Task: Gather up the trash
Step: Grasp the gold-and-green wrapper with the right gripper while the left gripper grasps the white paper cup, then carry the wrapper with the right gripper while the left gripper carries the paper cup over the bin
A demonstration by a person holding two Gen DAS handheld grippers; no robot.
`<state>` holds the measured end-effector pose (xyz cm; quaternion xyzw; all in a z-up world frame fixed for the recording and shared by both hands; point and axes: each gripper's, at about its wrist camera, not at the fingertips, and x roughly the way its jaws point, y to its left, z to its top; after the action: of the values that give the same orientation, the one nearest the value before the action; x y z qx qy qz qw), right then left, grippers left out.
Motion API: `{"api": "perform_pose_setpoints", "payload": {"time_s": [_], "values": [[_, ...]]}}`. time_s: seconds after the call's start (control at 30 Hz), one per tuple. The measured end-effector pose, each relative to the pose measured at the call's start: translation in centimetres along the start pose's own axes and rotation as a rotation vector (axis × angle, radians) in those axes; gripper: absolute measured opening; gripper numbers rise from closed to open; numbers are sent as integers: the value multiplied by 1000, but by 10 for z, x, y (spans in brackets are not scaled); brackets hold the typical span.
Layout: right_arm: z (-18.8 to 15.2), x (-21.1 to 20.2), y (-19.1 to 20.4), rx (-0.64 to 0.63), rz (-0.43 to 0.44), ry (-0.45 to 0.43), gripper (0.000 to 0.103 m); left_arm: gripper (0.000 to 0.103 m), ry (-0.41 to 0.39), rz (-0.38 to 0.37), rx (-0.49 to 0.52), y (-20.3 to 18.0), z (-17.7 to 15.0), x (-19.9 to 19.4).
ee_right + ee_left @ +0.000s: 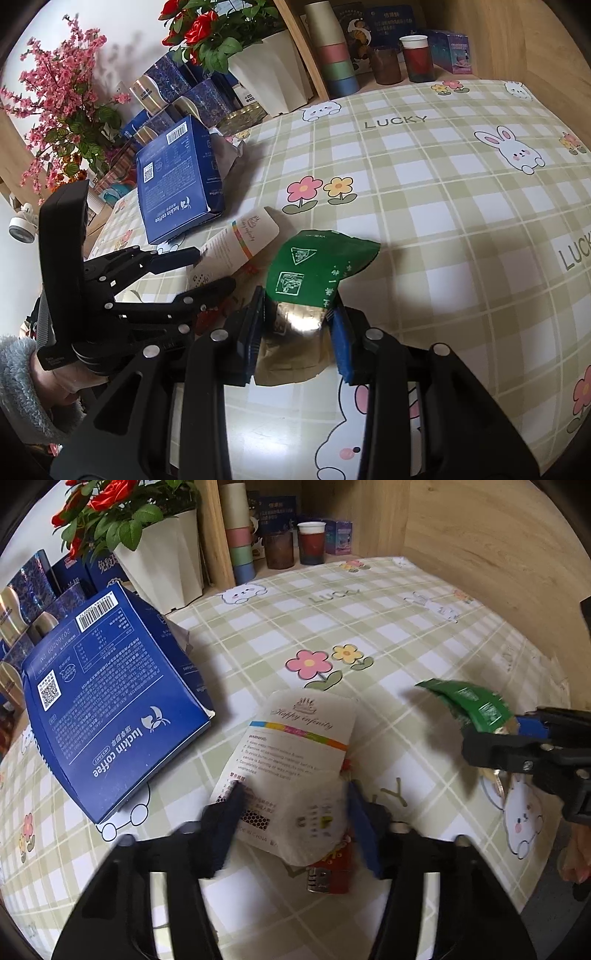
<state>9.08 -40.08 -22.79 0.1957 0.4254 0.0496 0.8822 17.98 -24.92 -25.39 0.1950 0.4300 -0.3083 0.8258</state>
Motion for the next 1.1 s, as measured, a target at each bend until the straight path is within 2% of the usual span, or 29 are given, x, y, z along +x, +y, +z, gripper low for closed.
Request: {"api": "perform_pose_setpoints", "payload": {"time_s": [0.23, 0.43, 0.83, 1.1], "values": [[-2, 0, 4, -9, 4, -1, 35, 35, 0, -62, -63, 10, -4, -9], [-3, -4, 11, -16, 14, -8, 35, 35, -34, -96, -124, 21, -12, -33], [-14, -15, 44, -71, 47, -4, 35, 35, -101, -108, -194, 38, -38, -92], [-26, -29, 71, -116, 66, -4, 35, 35, -127, -96, -230, 42, -72, -131]]}}
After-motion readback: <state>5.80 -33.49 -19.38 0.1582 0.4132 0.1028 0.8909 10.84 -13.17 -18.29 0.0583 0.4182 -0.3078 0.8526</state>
